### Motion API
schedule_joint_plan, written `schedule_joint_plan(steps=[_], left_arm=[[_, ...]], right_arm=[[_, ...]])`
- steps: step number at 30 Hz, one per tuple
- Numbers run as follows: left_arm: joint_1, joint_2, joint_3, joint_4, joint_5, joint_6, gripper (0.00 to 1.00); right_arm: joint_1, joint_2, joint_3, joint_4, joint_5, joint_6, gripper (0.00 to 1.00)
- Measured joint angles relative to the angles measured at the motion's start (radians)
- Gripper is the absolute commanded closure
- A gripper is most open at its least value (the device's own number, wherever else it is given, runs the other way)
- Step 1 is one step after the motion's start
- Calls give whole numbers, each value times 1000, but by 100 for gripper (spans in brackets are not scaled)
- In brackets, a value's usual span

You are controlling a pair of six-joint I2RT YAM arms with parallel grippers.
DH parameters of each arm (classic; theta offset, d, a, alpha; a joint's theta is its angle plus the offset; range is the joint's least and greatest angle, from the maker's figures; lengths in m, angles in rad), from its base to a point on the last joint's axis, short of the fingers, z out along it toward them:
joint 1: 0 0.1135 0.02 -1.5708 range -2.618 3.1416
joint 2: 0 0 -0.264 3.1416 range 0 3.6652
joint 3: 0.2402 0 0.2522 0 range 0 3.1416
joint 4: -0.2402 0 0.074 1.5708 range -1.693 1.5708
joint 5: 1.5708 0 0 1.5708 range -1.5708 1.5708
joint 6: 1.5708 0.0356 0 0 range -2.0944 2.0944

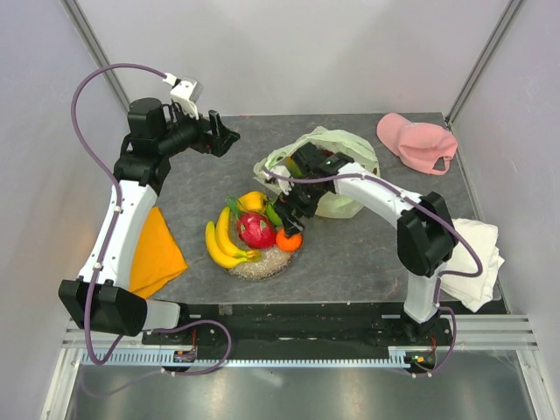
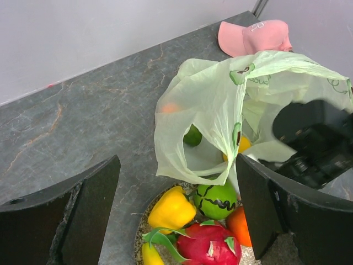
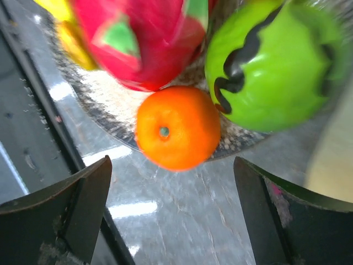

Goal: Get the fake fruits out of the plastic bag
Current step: Place the fake fruit on the plate, then take out the fake fruit from the plastic bag.

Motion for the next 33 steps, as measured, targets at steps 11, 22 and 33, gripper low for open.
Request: schedule_joint_plan(steps=[11, 22, 33], left_arm=[[0, 26, 3, 7, 24, 0, 7], [0, 45, 28, 6, 23, 0, 7], [0, 42, 29, -25, 13, 51, 7]], right_arm=[[-166, -160, 309, -94, 48, 5, 29], [-221, 315, 465, -21, 200, 76, 11], [-219, 462, 685, 106, 289, 143, 12]])
